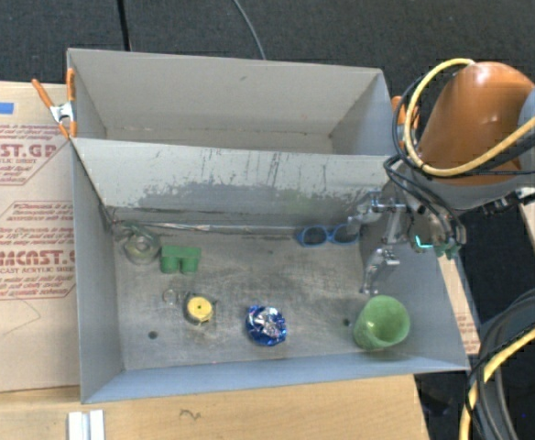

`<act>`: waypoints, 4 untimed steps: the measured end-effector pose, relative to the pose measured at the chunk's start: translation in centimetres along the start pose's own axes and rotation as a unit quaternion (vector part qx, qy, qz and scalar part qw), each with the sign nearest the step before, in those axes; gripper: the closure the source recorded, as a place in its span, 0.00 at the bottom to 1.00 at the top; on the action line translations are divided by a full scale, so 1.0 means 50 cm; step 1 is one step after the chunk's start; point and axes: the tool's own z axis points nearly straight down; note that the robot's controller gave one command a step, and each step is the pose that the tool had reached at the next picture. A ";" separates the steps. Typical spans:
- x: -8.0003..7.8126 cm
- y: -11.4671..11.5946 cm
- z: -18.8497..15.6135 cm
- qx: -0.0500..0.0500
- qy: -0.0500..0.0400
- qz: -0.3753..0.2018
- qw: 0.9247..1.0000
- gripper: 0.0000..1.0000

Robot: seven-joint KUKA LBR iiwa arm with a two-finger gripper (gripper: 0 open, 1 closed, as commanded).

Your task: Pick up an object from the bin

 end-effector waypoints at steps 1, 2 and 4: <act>-0.084 0.058 0.215 -0.001 -0.001 -0.065 0.998 0.00; 0.025 0.238 0.314 0.001 -0.006 -0.178 0.984 0.00; 0.022 0.231 -0.035 0.002 -0.008 -0.208 0.978 1.00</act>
Offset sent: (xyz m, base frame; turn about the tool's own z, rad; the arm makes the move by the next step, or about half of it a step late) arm 0.0419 0.0269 -0.1029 -0.1277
